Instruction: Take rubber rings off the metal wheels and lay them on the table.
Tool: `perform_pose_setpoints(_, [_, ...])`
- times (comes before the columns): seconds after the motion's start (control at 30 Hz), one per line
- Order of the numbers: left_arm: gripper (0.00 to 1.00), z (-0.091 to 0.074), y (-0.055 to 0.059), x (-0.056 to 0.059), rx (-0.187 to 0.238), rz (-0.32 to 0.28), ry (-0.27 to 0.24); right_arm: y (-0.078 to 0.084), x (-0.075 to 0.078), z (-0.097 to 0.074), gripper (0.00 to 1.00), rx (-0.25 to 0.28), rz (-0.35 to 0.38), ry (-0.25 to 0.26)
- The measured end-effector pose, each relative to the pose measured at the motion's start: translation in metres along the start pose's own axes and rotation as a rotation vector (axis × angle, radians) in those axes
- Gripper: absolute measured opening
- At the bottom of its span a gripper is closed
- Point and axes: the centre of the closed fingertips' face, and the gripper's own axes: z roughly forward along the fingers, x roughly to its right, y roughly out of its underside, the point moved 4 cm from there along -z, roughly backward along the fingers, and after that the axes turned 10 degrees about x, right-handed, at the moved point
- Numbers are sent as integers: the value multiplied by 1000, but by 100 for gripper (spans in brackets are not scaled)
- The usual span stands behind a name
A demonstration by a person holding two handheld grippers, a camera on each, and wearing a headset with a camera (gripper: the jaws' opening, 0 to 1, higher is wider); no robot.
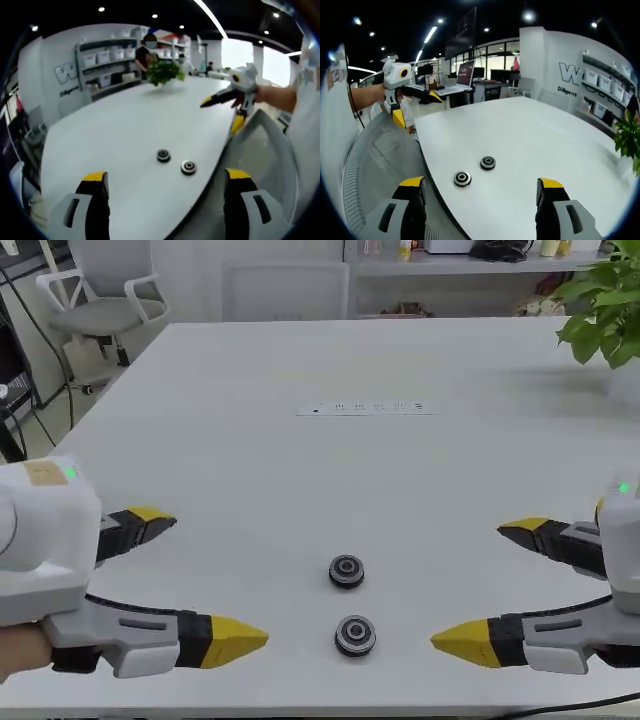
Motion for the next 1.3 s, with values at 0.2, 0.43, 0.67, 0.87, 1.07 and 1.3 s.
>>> perform_pose_setpoints(0.2, [97, 8, -3, 0, 2, 17, 20, -6, 2, 5, 91, 23, -3, -6])
perform_pose_setpoints(0.43, [96, 14, -2, -2, 1, 22, 32, -8, 6, 10, 92, 39, -2, -14])
perform_pose_setpoints(0.67, [94, 23, -2, -4, 7, 38, 56, -6, 12, 18, 96, 54, -3, -12])
perform_pose_setpoints(0.87, [95, 33, 3, -4, -10, 41, 78, 2, 14, 27, 99, 32, -6, -25])
perform_pose_setpoints(1.07, [94, 43, 6, -2, -16, 46, 110, 11, 12, 36, 96, 16, -31, -62])
perform_pose_setpoints(1.3, [90, 57, 11, -1, -40, 69, 146, 19, 6, 45, 89, 4, -64, -119])
